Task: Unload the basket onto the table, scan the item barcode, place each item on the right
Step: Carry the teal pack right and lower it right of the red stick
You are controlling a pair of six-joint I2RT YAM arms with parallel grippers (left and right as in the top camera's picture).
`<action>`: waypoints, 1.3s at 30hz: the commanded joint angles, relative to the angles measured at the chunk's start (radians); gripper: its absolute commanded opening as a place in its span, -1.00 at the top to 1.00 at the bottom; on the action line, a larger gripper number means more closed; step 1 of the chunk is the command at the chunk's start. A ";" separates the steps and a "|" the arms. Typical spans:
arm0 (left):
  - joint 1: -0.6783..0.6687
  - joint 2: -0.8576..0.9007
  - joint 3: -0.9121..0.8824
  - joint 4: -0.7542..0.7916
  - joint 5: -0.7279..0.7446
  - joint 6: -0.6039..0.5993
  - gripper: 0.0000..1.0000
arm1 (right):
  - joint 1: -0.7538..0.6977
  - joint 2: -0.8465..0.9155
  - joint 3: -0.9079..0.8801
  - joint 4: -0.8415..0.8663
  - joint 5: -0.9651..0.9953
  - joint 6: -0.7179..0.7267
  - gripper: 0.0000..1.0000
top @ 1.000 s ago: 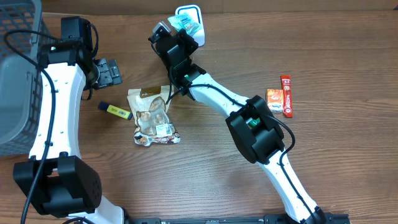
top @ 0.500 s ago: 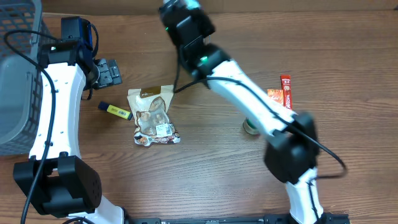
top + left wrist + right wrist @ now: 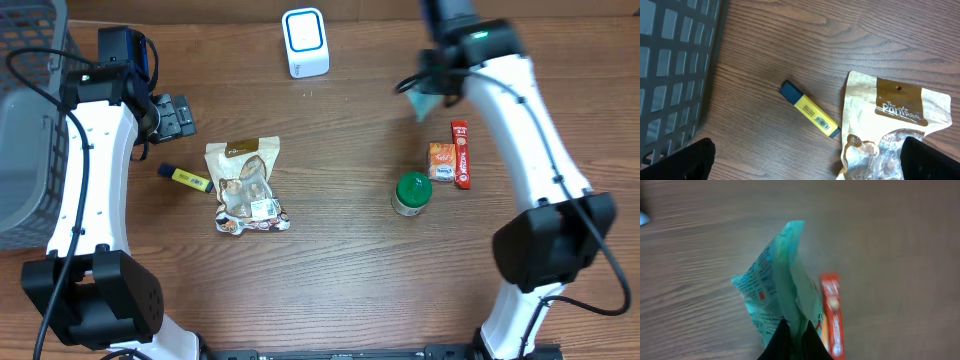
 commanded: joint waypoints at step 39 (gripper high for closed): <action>-0.007 -0.014 0.000 0.000 -0.009 0.008 -1.00 | -0.375 -0.021 -0.364 -0.186 -0.479 0.016 -0.36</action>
